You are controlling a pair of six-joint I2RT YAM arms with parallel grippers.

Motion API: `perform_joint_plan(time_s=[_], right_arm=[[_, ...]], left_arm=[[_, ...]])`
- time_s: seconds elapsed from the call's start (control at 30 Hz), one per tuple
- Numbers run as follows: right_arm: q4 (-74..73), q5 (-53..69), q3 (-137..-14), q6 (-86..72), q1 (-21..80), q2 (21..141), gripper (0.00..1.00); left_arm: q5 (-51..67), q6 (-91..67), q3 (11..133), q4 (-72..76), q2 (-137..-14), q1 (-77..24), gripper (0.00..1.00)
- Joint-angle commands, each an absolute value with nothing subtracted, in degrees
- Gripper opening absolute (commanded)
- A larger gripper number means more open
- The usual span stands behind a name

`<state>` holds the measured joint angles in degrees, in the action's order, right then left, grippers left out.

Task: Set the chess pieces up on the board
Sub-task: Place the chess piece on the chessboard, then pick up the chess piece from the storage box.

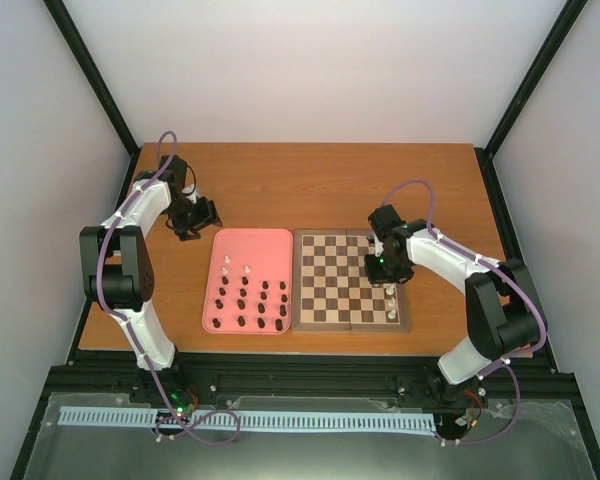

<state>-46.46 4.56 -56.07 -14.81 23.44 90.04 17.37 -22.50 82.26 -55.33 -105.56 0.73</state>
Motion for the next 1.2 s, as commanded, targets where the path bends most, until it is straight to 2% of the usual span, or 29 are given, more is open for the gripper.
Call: perform_joint_plan(time_s=[0.0,0.63,0.77,0.93,1.17], right_arm=[[-46.46,2.84,-55.27,-14.41,23.03,90.40,0.07],[-50.13,7.27,-59.73,-13.54,25.01,82.87,0.27],[-51.97,6.93,-64.28,-14.31,28.00,82.60,0.36],[-51.48,6.97,-74.58,-13.06,33.46,91.93,0.44],[-50.43,8.48,-96.06,-9.27,42.31,111.03,0.53]], left_arm=[[17.70,-21.63,83.65,-55.37,-106.04,0.60,0.79],[17.58,-21.69,83.89,-55.61,-105.65,0.55,0.79],[17.61,-21.64,83.94,-55.56,-105.67,0.53,0.79],[17.77,-21.73,83.91,-55.61,-105.65,0.51,0.79],[17.44,-21.78,83.71,-55.70,-105.02,0.49,0.79]])
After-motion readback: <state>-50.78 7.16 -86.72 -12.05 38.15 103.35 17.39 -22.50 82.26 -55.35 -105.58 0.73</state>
